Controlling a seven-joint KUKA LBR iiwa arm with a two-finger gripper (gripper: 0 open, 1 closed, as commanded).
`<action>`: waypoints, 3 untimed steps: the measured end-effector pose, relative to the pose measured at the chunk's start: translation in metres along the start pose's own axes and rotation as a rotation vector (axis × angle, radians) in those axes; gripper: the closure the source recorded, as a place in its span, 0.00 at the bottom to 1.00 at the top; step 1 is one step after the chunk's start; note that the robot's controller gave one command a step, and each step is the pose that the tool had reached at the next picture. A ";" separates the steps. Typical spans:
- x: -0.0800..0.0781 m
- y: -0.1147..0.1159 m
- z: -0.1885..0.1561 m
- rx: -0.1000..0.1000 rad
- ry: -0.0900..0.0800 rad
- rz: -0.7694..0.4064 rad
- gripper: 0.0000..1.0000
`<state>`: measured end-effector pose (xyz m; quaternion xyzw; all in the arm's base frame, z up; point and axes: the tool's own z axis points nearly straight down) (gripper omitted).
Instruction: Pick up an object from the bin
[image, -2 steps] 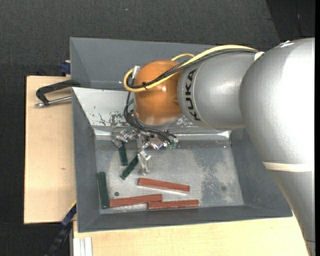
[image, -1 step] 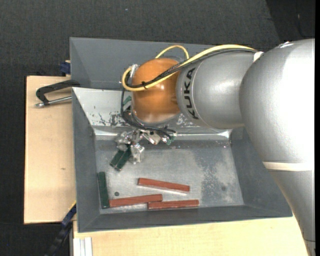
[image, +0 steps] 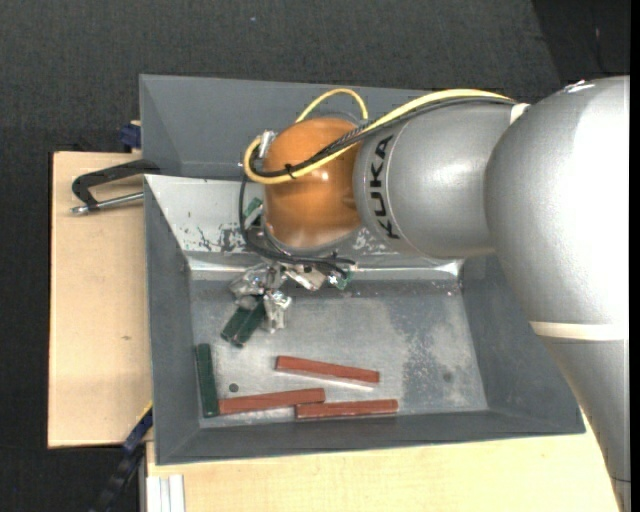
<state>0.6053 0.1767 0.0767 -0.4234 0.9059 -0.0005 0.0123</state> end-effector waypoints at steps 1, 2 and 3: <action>-0.006 -0.005 -0.039 -0.008 0.012 0.090 1.00; -0.002 0.001 -0.022 -0.012 0.020 0.001 1.00; -0.010 -0.006 -0.120 -0.006 0.011 0.090 1.00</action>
Offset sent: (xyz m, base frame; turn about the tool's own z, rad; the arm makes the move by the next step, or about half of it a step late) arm -0.0002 0.0002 0.0219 0.0001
